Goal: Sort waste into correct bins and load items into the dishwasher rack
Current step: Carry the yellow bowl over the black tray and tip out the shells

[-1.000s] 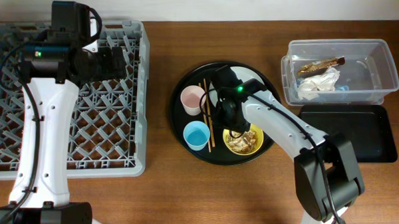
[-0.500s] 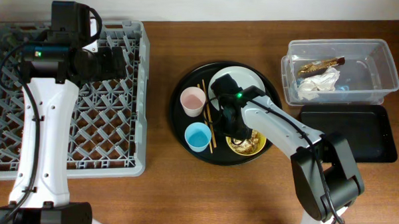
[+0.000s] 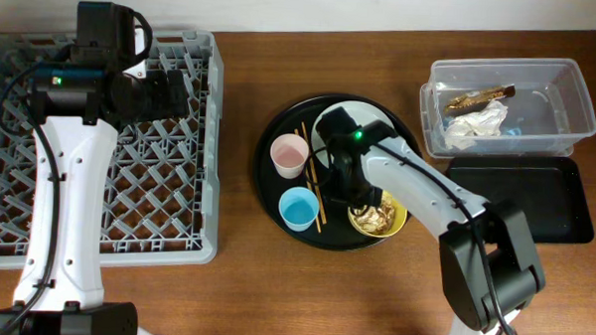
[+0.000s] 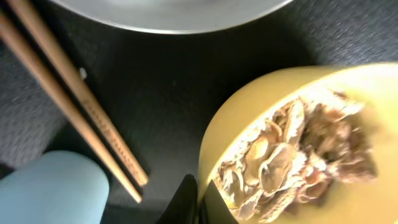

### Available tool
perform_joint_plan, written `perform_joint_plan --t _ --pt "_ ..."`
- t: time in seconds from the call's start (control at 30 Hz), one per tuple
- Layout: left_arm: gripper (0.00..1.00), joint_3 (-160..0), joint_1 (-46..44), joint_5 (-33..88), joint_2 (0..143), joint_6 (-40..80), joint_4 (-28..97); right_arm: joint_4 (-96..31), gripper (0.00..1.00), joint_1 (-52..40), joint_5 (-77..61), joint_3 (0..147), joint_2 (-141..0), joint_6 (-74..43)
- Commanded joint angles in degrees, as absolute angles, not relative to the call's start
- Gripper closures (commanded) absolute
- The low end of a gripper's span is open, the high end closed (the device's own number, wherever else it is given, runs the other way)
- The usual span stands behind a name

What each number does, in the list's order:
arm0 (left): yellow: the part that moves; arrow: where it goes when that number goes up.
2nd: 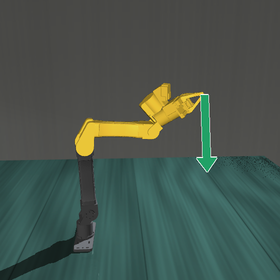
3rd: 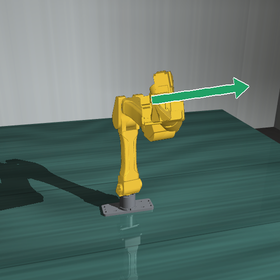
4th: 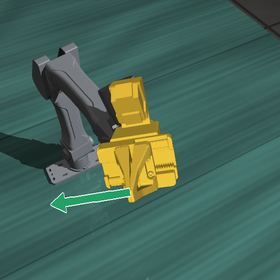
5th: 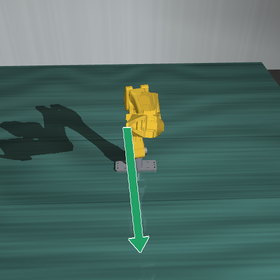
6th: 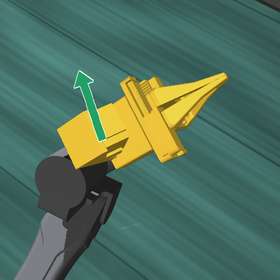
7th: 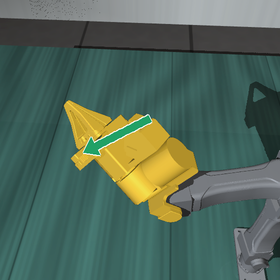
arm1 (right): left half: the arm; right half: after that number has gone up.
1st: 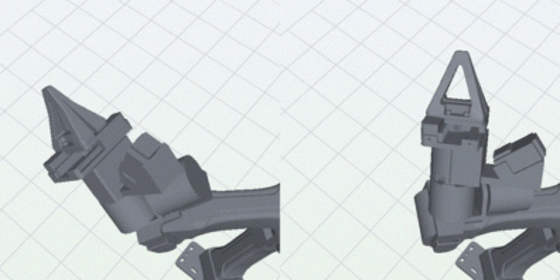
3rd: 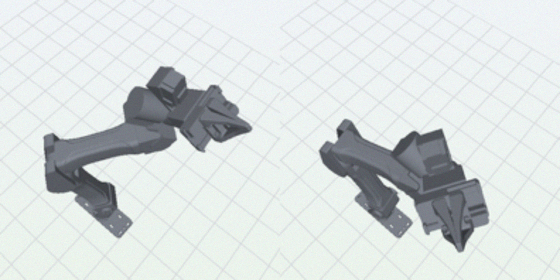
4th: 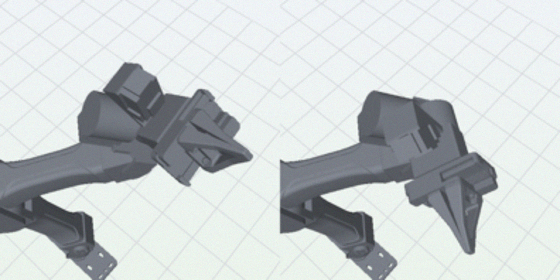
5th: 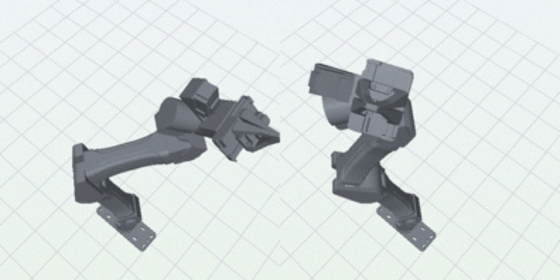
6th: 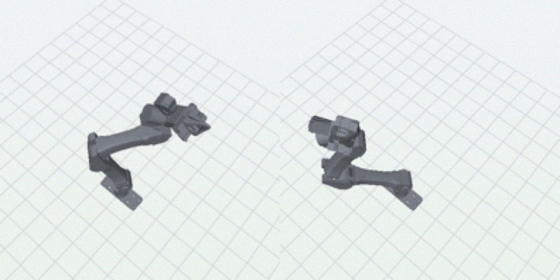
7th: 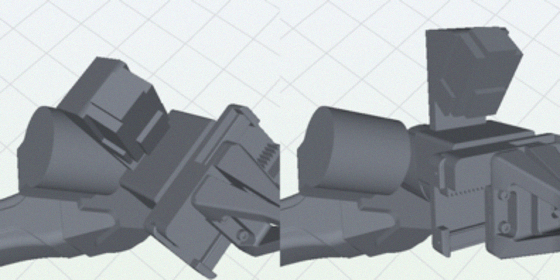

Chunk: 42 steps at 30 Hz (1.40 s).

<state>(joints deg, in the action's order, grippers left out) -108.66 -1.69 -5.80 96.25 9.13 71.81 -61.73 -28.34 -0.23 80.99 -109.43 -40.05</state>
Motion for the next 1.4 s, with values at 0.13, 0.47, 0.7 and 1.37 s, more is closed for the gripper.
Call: perform_joint_plan --t 0.13,0.47,0.7,1.37 --pt "0.00 -109.56 -1.58 -5.39 96.75 9.80 71.85 -76.51 0.96 -21.89 0.69 94.54 -102.61 -29.17" --pt "0.01 -109.56 -1.58 -5.41 96.75 9.80 71.85 -82.52 0.96 -5.41 -1.74 95.18 -94.43 -15.75" --pt "0.01 -109.56 -1.58 -5.39 96.75 9.80 71.85 -79.55 0.96 8.19 -16.53 94.61 -93.73 1.48" --pt "0.01 -109.56 -1.58 -5.39 96.75 9.80 71.88 -59.33 0.96 32.38 -48.47 74.76 -94.06 16.27"
